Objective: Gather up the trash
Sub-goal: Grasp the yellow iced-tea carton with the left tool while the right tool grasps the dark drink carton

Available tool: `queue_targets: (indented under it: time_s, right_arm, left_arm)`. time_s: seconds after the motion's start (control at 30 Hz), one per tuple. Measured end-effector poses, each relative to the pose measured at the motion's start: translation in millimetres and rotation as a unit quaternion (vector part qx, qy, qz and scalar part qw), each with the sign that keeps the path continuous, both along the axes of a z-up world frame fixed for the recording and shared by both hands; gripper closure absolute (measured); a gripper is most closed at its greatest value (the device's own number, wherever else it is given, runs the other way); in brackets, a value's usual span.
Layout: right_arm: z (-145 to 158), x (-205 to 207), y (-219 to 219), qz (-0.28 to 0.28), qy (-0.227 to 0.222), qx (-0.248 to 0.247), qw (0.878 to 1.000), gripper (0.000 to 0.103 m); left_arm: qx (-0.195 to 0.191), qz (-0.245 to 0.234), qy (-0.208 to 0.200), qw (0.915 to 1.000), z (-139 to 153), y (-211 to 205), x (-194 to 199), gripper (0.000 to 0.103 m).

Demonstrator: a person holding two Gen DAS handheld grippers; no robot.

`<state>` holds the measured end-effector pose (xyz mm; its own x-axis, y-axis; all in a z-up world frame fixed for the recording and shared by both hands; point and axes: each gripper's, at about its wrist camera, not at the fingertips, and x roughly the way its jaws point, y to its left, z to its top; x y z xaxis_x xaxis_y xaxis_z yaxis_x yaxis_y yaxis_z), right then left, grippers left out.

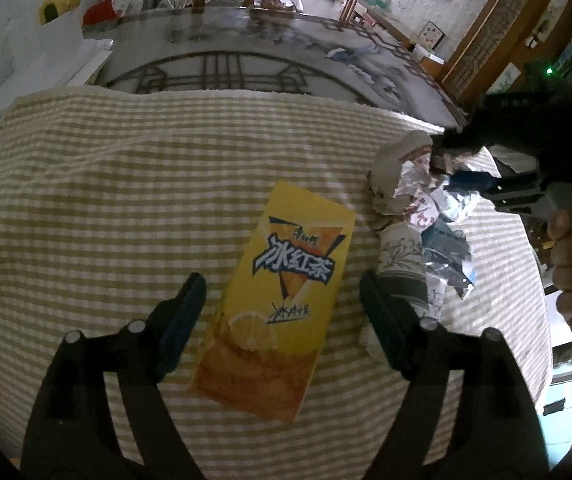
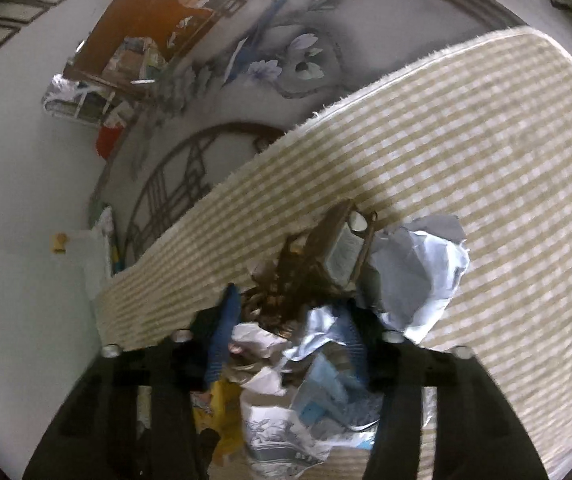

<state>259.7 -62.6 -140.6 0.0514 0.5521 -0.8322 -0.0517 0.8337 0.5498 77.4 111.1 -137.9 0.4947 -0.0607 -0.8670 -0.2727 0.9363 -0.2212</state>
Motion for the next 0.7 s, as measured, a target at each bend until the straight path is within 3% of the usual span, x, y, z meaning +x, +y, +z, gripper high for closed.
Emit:
queue_targets:
  time_s: [0.07,0.37,0.4,0.43,0.6,0.7]
  right_arm:
    - [5,-3,-5,-0.001,-0.008,0.013,1.000,0.079]
    - [50,-36,-41,0.004,-0.081,0.043,0.996,0.079]
    - [57,-43,-44,0.011,-0.093,0.042,0.995,0.079]
    - [63,-50,-47,0.018,-0.104,0.037,0.994,0.079]
    - [88,-95,-70,0.030,-0.189,-0.007,0.981,0.079]
    - [94,-120,-84,0.029,-0.218,-0.016,0.975,0.079]
  left_arm:
    - [-0.001,0.000,-0.001,1.0000,0,0,-3,0.027]
    - [0.016,-0.006,-0.002,0.9999,-2,-4,-2,0.032]
    - [0.021,-0.009,0.001,0.9997,-5,-5,0,0.033]
    - [0.023,-0.012,0.005,0.9996,-7,-6,1,0.041]
    - [0.021,0.001,-0.008,0.9998,0,-3,-6,0.041]
    - [0.026,0.007,-0.028,0.9993,14,-5,-14,0.042]
